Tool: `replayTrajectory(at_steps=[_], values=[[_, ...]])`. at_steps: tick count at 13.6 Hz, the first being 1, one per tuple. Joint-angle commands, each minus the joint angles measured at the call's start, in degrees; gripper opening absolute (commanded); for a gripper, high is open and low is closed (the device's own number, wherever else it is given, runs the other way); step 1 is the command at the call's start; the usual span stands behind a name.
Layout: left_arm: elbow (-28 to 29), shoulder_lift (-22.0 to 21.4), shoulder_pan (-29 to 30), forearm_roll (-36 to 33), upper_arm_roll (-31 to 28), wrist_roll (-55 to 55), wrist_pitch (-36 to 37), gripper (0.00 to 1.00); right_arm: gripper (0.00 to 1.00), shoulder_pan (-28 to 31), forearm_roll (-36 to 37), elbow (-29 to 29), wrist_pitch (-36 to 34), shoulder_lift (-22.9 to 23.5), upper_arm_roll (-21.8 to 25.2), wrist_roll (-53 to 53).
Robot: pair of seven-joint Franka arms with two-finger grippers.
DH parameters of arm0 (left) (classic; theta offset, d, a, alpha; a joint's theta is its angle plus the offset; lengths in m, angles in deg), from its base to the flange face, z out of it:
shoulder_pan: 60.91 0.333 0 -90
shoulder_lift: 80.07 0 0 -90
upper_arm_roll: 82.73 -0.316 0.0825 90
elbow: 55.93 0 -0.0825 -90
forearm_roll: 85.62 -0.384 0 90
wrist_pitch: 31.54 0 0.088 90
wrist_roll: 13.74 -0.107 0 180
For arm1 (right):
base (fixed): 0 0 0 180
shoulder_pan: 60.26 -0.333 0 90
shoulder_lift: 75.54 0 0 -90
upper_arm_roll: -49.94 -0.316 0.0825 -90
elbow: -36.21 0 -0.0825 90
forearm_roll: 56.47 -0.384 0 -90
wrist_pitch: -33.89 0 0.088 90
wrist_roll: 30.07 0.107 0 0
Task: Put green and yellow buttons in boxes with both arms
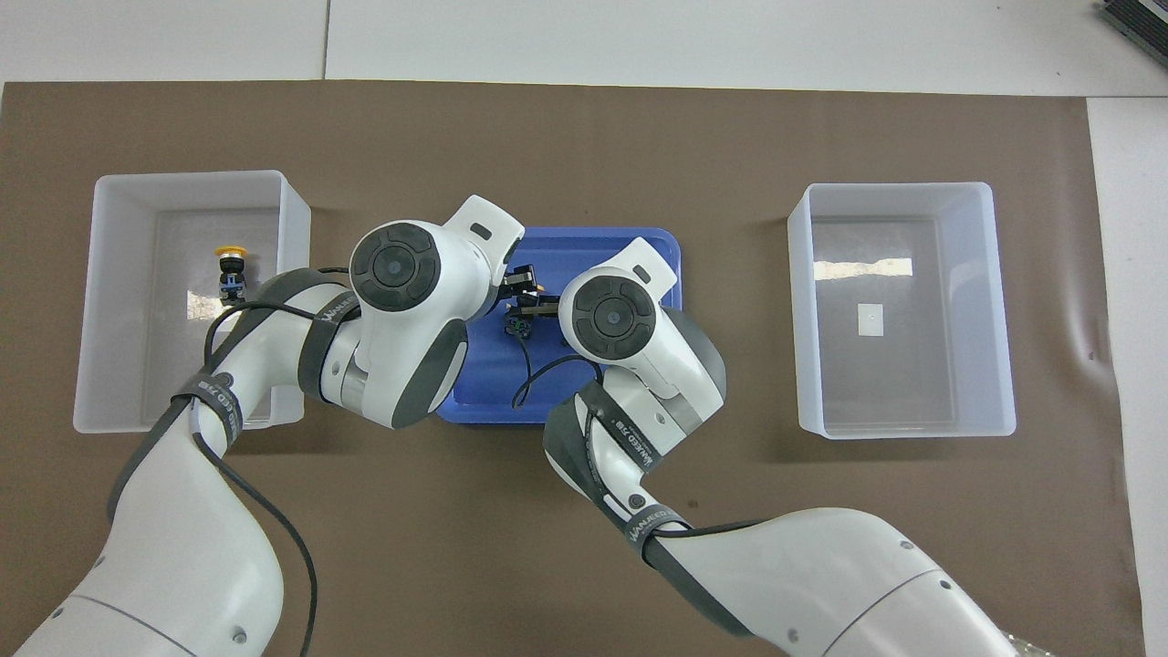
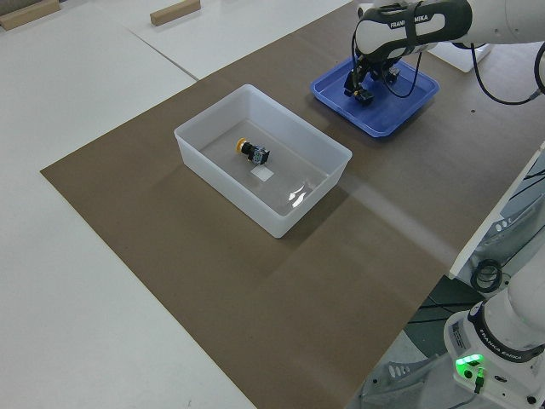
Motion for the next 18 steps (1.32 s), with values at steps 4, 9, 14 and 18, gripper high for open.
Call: replayTrajectory(at_steps=[4, 9, 14, 18], values=[[3.42, -0.60, -3.16, -0.03, -0.97, 0.64, -3.67, 0.70, 0.00, 9.50, 0.17, -1.04, -15.22, -13.41, -0.79, -14.39], [4.30, 1.06, -1.85, -0.03, -0.97, 0.55, -9.12, 0.67, 0.00, 20.04, -1.85, -2.00, -20.34, -16.41, -0.79, -35.91], [4.65, 2.21, -2.02, -0.03, -0.97, 0.64, -11.41, 0.48, 0.00, 29.72, -3.96, -14.02, -7.55, -16.68, -0.79, -50.59], [3.52, 2.13, -1.67, -0.03, -1.32, 0.64, -8.00, 0.00, 0.00, 33.42, -4.75, -15.89, 1.35, -12.02, -0.79, -62.50]])
